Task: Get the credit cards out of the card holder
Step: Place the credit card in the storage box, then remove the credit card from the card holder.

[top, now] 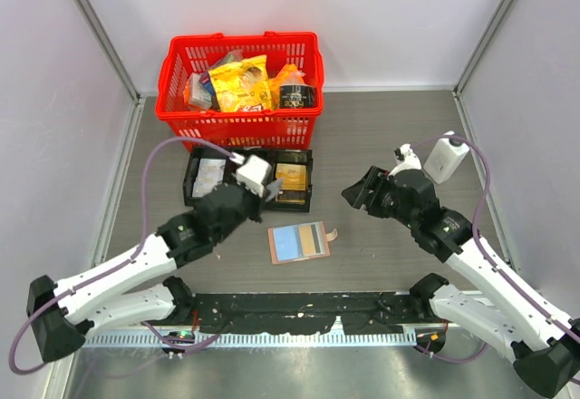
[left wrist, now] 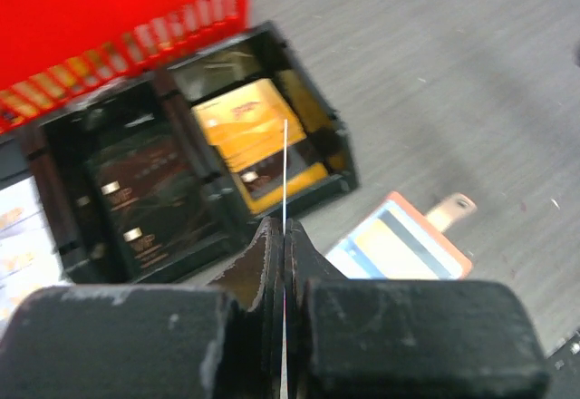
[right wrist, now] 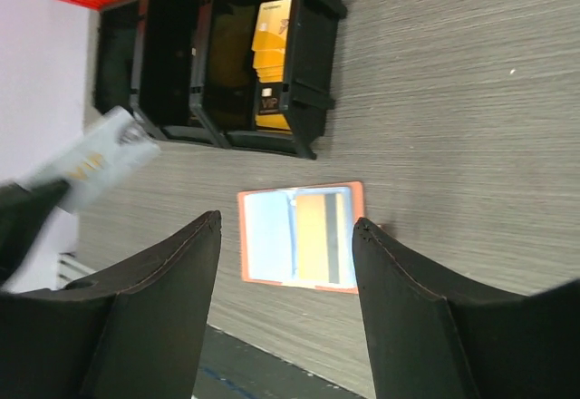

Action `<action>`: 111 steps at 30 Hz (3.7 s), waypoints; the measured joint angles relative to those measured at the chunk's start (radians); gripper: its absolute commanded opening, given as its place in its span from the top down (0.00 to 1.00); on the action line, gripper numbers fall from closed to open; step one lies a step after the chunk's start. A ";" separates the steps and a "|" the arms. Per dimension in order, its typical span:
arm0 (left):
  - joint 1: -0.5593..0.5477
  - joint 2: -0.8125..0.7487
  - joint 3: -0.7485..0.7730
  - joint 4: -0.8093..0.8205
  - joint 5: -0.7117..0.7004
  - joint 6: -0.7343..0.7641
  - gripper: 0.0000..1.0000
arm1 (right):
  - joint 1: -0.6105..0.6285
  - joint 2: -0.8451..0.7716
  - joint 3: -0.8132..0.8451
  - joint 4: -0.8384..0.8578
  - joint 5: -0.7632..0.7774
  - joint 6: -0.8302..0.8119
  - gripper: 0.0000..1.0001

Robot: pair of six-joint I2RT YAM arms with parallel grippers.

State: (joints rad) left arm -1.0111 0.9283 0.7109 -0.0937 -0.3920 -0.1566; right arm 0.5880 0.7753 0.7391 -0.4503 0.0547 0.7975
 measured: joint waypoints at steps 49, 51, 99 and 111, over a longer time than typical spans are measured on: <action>0.978 0.562 0.341 -0.420 0.599 -0.075 0.52 | 0.000 0.026 -0.148 0.069 -0.267 -0.322 0.35; 0.978 0.533 0.341 -0.425 0.566 -0.077 0.48 | 0.000 0.040 -0.148 0.068 -0.266 -0.322 0.35; 0.036 0.375 -0.096 -0.145 0.111 -0.740 0.62 | 0.275 0.716 0.054 0.125 0.051 -0.140 0.57; 0.022 0.419 -0.096 -0.171 0.105 -0.763 0.66 | 0.281 0.737 0.054 0.144 0.037 -0.136 0.65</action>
State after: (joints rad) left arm -0.9894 1.3476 0.6147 -0.2642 -0.2871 -0.9195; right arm 0.8688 1.5120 0.7929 -0.3061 0.0917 0.6617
